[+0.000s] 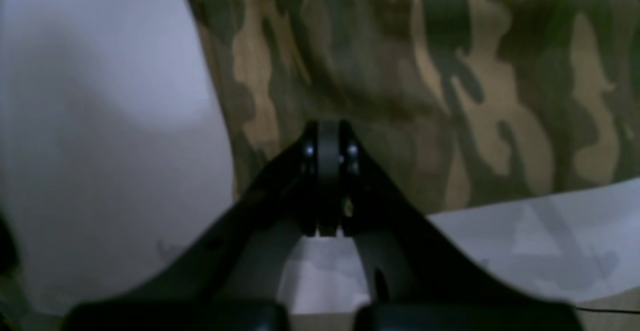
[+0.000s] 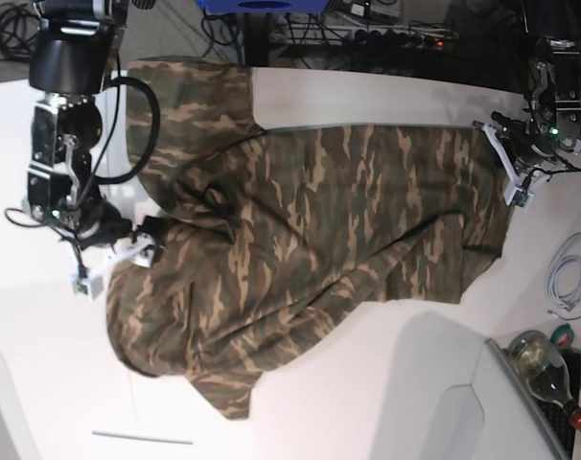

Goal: Layout the t-shirt on the table in an organized manner, then fold the t-shirt properly
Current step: 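Release the shirt with the right gripper and regrasp the shoulder edge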

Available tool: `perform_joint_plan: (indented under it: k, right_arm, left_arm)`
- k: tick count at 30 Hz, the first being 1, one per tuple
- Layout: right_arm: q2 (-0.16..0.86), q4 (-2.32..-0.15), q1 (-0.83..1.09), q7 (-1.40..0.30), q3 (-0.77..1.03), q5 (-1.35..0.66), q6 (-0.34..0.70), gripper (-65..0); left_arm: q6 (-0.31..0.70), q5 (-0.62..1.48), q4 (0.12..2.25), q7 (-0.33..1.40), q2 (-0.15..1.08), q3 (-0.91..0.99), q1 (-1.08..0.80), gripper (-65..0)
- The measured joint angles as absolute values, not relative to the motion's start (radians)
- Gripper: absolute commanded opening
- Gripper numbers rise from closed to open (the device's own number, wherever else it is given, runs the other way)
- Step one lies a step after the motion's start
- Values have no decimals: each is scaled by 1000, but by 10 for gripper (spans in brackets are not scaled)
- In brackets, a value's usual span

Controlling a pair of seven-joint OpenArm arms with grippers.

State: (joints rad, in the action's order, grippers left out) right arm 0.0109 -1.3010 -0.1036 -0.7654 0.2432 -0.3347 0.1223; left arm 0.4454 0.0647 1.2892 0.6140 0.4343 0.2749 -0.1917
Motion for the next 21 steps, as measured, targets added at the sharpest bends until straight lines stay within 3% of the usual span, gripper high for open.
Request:
perform_joint_plan:
  k: [3, 6, 11, 13, 16, 17, 19, 21]
  right_arm:
    - [11, -1177, -162, -744, 250, -333, 133, -176]
    - [15, -1110, -157, -685, 256, -329, 220, -170]
    - [17, -970, -221, -609, 255, -340, 245, -188]
    - [17, -953, -224, -583, 255, -340, 245, -309]
    - [25, -961, -204, -596, 255, -342, 247, -627]
    - [32, -960, -204, -608, 255, -344, 247, -650]
    - [45, -962, -205, -613, 255, -337, 247, -605]
    - [65, -962, -207, -614, 252, -336, 247, -620]
  left_arm:
    - [445, 73, 1289, 617, 425, 352, -193, -650]
    - [445, 73, 1285, 616, 425, 414, -167, -650]
    - [446, 68, 1210, 612, 427, 425, -121, -650]
    - [445, 62, 1159, 616, 421, 424, -100, -650]
    - [445, 56, 1087, 613, 416, 424, -59, -650]
    - [445, 48, 1063, 607, 416, 424, -46, -650]
    - [445, -6, 1017, 523, 416, 425, -25, -650]
    - [430, -62, 957, 411, 411, 406, -6, -650]
